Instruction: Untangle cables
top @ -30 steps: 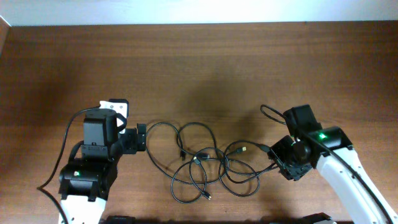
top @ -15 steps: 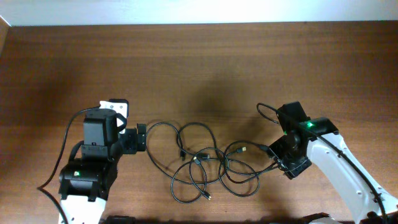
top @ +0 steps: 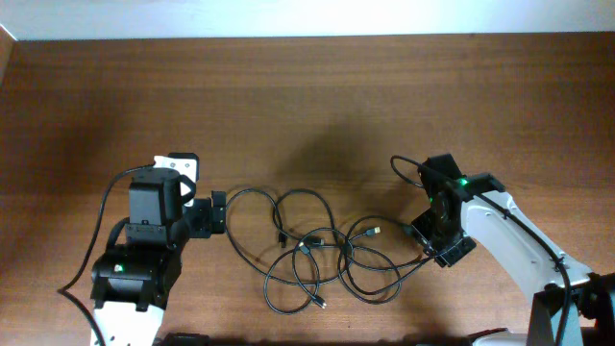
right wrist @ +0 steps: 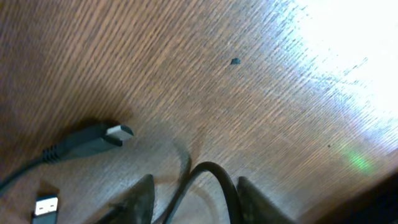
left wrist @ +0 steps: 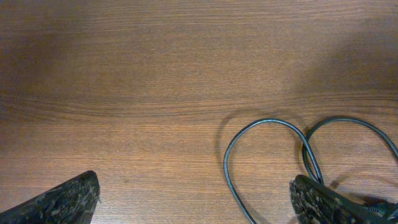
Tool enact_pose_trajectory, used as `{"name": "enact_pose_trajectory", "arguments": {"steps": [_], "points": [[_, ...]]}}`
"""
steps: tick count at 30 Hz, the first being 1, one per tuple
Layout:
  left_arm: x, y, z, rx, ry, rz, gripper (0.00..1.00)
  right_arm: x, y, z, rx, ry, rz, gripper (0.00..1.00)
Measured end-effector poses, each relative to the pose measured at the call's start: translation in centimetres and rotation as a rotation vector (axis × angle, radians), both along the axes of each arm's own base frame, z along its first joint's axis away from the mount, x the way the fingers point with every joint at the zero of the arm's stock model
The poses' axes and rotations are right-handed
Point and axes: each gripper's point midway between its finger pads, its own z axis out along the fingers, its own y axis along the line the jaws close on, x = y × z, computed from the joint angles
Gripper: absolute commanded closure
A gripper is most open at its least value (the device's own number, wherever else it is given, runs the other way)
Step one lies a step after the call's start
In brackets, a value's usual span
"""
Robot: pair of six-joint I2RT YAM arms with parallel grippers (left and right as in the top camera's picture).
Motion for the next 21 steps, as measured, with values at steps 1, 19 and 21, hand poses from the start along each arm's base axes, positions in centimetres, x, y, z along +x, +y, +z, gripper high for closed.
{"name": "enact_pose_trajectory", "arguments": {"steps": [1, 19, 21], "points": [[0.0, 0.0, 0.0, 0.0, 0.0, 0.0, 0.01, 0.0, 0.0, 0.0, 0.0, 0.0, 0.004, 0.76], [0.0, 0.0, 0.0, 0.0, 0.0, 0.0, 0.01, 0.3, 0.8, 5.5, 0.063, -0.044, 0.125, 0.96], [0.0, 0.0, 0.0, 0.0, 0.0, 0.0, 0.01, 1.7, 1.2, 9.7, 0.09, -0.181, 0.152, 0.96]]}}
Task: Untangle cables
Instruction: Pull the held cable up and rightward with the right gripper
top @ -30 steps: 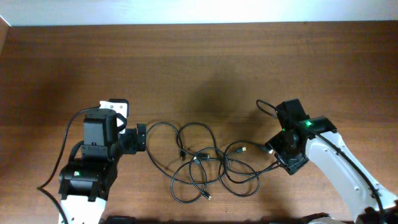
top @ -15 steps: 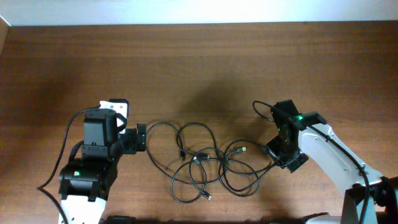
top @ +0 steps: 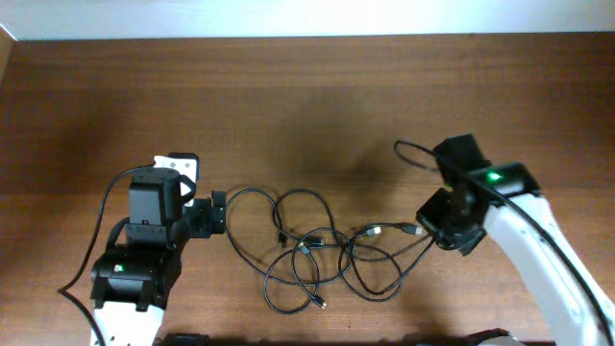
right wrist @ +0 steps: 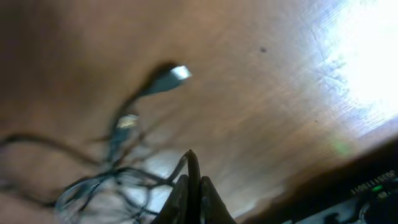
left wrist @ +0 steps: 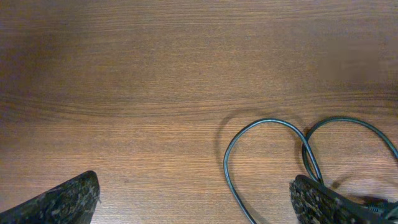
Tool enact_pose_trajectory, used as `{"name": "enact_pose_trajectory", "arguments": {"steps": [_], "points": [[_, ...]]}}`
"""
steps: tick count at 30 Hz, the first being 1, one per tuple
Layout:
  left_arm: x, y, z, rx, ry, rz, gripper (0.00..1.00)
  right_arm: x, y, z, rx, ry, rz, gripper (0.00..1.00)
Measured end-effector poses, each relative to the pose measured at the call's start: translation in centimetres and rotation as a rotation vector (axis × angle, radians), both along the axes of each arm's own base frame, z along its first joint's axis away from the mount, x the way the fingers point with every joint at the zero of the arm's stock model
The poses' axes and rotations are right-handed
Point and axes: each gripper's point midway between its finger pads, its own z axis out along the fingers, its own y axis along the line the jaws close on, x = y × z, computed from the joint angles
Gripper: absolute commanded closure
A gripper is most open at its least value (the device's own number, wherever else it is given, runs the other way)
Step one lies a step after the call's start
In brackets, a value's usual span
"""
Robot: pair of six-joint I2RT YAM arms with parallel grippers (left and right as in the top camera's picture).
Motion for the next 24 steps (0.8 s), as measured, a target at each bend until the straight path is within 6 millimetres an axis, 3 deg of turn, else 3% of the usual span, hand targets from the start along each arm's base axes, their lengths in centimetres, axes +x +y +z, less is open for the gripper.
{"name": "enact_pose_trajectory", "arguments": {"steps": [1, 2, 5, 7, 10, 11, 12, 17, 20, 24], "points": [[0.0, 0.0, 0.0, 0.0, 0.0, 0.0, 0.01, 0.2, 0.0, 0.7, 0.005, -0.023, 0.006, 0.96], [0.0, 0.0, 0.0, 0.0, 0.0, 0.0, 0.01, 0.6, 0.2, 3.9, 0.031, -0.125, 0.01, 0.96], [0.0, 0.0, 0.0, 0.0, 0.0, 0.0, 0.01, 1.1, 0.3, 9.8, 0.077, -0.332, 0.014, 0.96], [0.0, 0.0, 0.0, 0.0, 0.0, 0.0, 0.01, 0.7, 0.2, 15.9, 0.126, -0.544, 0.013, 0.96], [0.0, 0.0, 0.0, 0.0, 0.0, 0.0, 0.01, 0.6, 0.2, 21.5, 0.162, -0.756, 0.037, 0.96], [0.0, 0.0, 0.0, 0.0, 0.0, 0.0, 0.01, 0.6, 0.2, 24.5, 0.172, -0.87, 0.06, 0.96], [0.0, 0.0, 0.0, 0.0, 0.0, 0.0, 0.01, 0.5, 0.2, 25.7, 0.173, -0.915, 0.072, 0.96], [0.0, 0.0, 0.0, 0.0, 0.0, 0.0, 0.01, 3.2, 2.3, 29.5, 0.265, -1.065, 0.134, 0.96], [0.0, 0.0, 0.0, 0.0, 0.0, 0.0, 0.01, 5.9, 4.6, 29.2, 0.342, -1.049, 0.199, 0.96], [0.0, 0.0, 0.0, 0.0, 0.0, 0.0, 0.01, 8.6, 6.1, 27.7, 0.364, -0.982, 0.242, 0.96]]}}
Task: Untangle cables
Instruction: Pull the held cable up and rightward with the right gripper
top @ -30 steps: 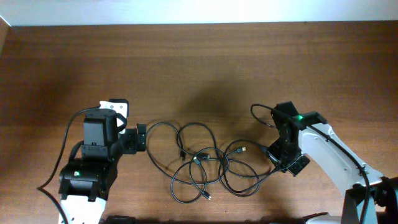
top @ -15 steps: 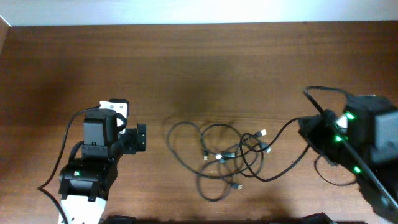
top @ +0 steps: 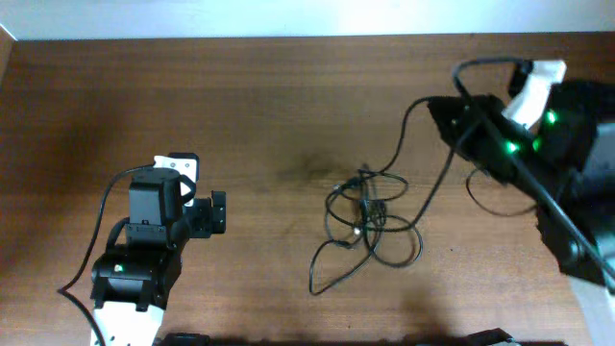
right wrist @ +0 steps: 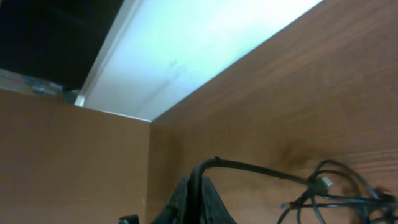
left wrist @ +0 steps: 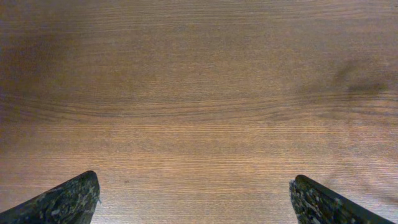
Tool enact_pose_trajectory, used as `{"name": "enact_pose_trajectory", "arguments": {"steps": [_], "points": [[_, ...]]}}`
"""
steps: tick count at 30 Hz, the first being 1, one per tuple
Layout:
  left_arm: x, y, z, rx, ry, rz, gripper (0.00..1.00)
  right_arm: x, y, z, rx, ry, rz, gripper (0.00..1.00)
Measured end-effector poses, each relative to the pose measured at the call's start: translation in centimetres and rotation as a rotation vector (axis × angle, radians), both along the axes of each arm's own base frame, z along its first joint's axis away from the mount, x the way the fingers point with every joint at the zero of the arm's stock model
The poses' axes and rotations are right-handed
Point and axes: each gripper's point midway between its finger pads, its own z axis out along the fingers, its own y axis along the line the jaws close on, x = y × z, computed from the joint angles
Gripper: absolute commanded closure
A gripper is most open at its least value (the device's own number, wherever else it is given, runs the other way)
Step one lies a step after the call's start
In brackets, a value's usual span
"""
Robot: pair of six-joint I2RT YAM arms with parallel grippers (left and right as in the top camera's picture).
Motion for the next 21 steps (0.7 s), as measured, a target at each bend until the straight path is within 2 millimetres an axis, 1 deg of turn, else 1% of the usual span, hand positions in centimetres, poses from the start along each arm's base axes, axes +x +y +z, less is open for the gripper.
{"name": "enact_pose_trajectory", "arguments": {"steps": [1, 3, 4, 5, 8, 10, 11, 12, 14, 17, 19, 21], "points": [[0.0, 0.0, 0.0, 0.0, 0.0, 0.0, 0.01, 0.4, 0.2, 0.2, -0.013, -0.003, 0.015, 0.96], [0.0, 0.0, 0.0, 0.0, 0.0, 0.0, 0.01, 0.1, 0.4, 1.5, -0.035, -0.024, 0.035, 0.96], [0.0, 0.0, 0.0, 0.0, 0.0, 0.0, 0.01, -0.3, 0.4, 2.6, -0.048, -0.046, 0.043, 0.96], [0.0, 0.0, 0.0, 0.0, 0.0, 0.0, 0.01, -1.1, 0.2, 4.7, -0.065, -0.098, 0.05, 0.96], [0.0, 0.0, 0.0, 0.0, 0.0, 0.0, 0.01, -3.0, -0.7, 8.3, -0.102, -0.189, 0.045, 0.96], [0.0, 0.0, 0.0, 0.0, 0.0, 0.0, 0.01, -3.8, -1.4, 10.0, -0.133, -0.243, 0.029, 0.96], [0.0, 0.0, 0.0, 0.0, 0.0, 0.0, 0.01, -4.1, -1.6, 10.4, -0.147, -0.254, 0.028, 0.96], [0.0, 0.0, 0.0, 0.0, 0.0, 0.0, 0.01, -4.4, -1.8, 10.5, -0.163, -0.258, 0.025, 0.96], [0.0, 0.0, 0.0, 0.0, 0.0, 0.0, 0.01, -4.6, -2.4, 10.0, -0.206, -0.247, 0.008, 0.96], [0.0, 0.0, 0.0, 0.0, 0.0, 0.0, 0.01, -4.5, -3.7, 8.2, -0.29, -0.185, -0.037, 0.96], [0.0, 0.0, 0.0, 0.0, 0.0, 0.0, 0.01, -4.1, -4.3, 7.4, -0.34, -0.167, -0.051, 0.96], [0.0, 0.0, 0.0, 0.0, 0.0, 0.0, 0.01, -4.1, -5.0, 5.8, -0.404, -0.113, -0.055, 0.96]]}}
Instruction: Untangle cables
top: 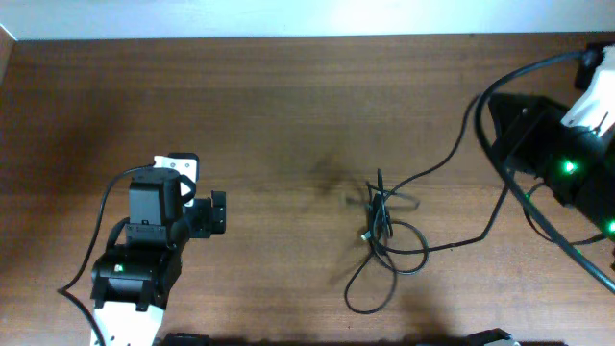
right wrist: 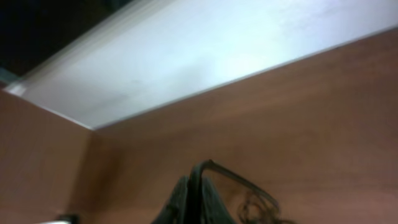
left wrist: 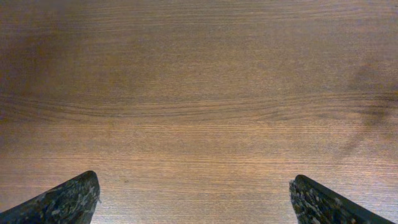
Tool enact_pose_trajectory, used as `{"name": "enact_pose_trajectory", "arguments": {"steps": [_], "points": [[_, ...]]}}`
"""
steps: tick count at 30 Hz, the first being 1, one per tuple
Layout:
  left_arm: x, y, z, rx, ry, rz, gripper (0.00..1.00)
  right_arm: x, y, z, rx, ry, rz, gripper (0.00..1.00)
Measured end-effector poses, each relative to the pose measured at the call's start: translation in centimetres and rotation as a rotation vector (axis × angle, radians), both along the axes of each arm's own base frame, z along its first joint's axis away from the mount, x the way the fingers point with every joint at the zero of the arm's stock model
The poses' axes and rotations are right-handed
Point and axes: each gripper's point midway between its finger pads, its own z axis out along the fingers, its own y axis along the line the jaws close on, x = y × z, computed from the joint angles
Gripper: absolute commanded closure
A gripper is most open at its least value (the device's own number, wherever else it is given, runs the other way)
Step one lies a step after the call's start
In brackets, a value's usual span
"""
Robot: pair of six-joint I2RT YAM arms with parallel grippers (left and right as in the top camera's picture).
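Observation:
The black cables (top: 382,235) lie bunched in a narrow knot right of the table's middle, with one loop (top: 365,288) trailing toward the front. A strand (top: 442,168) rises from the knot toward my raised right arm (top: 548,154) at the far right. In the right wrist view my right gripper (right wrist: 194,190) is shut on that black strand, and the knot (right wrist: 255,211) shows dimly below. My left gripper (left wrist: 193,186) rests low at the left, open over bare wood; it is also seen from overhead (top: 217,213), far from the cables.
The wooden table (top: 288,86) ends at a white wall along its back edge (top: 288,37). The left arm's body (top: 144,250) fills the front left corner. A thick black cable of the right arm (top: 519,77) arcs over the back right.
My right gripper, still shut on the strand, has gone farther right and up. The knot has shifted right and drawn in tighter. The left gripper has not moved.
The cables first lay spread between both arms, with loops by the left gripper and my right gripper open around a strand at their right end. Then it was shut on that strand. Later it was raised at the back right, with the cables gone from the left gripper, bunched mid-table.

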Motion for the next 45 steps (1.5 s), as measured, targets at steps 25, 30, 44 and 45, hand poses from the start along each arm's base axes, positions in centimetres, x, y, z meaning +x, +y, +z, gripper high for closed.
{"name": "enact_pose_trajectory", "arguments": {"steps": [25, 30, 44, 45], "points": [[-2.9, -14.2, -1.2, -0.588, 0.196, -0.633, 0.01, -2.1, -1.6, -3.8, -0.148, 0.154, -0.001, 0.96], [-3.9, -21.6, -2.0, -0.768, 0.275, -0.941, 0.02, -2.1, -1.2, -3.7, -0.134, 0.151, 0.017, 0.96], [-5.2, -36.3, -5.4, -0.718, 0.261, -0.997, 0.01, -2.7, -0.2, -4.1, -0.104, 0.177, 0.071, 0.96], [-5.0, -36.6, -5.6, -0.69, 0.237, -0.968, 0.01, -2.8, 0.0, -4.1, -0.097, 0.179, 0.081, 0.96]]}}
